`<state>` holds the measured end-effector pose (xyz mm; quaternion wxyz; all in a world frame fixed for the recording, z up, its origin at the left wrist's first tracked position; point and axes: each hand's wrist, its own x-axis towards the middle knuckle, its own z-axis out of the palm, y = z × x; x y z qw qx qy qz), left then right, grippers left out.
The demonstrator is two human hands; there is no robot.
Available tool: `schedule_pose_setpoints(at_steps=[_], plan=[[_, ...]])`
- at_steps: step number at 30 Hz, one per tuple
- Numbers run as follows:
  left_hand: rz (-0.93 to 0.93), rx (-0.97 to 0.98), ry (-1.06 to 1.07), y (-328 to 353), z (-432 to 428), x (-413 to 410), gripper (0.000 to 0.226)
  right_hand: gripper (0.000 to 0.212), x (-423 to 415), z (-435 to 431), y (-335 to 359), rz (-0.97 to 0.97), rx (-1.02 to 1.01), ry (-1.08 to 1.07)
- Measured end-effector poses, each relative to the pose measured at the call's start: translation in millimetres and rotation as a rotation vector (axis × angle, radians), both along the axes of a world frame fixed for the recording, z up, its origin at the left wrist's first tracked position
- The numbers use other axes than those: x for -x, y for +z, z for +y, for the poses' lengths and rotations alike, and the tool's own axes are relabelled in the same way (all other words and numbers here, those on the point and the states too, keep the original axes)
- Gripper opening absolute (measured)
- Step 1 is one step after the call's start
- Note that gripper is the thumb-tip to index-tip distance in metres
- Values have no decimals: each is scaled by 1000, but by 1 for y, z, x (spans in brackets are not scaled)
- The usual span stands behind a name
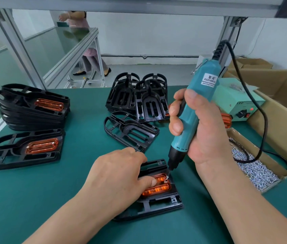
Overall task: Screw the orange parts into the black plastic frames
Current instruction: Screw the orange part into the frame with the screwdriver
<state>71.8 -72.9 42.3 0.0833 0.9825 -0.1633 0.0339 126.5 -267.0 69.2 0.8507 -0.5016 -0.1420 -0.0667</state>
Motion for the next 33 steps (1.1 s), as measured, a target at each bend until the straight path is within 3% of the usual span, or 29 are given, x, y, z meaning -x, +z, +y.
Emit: schedule_pose_setpoints(at_steps=[10,20,27,33], plan=[[18,-12,18,-2,-3,-1,52,39,9,10,0,-167,140,126],[27,-36,41,-4,-6,0,52,35,18,18,1,-259,215,257],[47,-28,40,-2,-6,1,48,9,17,19,-1,-268,231,287],[65,-47,45,-1,-7,1,41,18,17,20,-3,-321,270,369]])
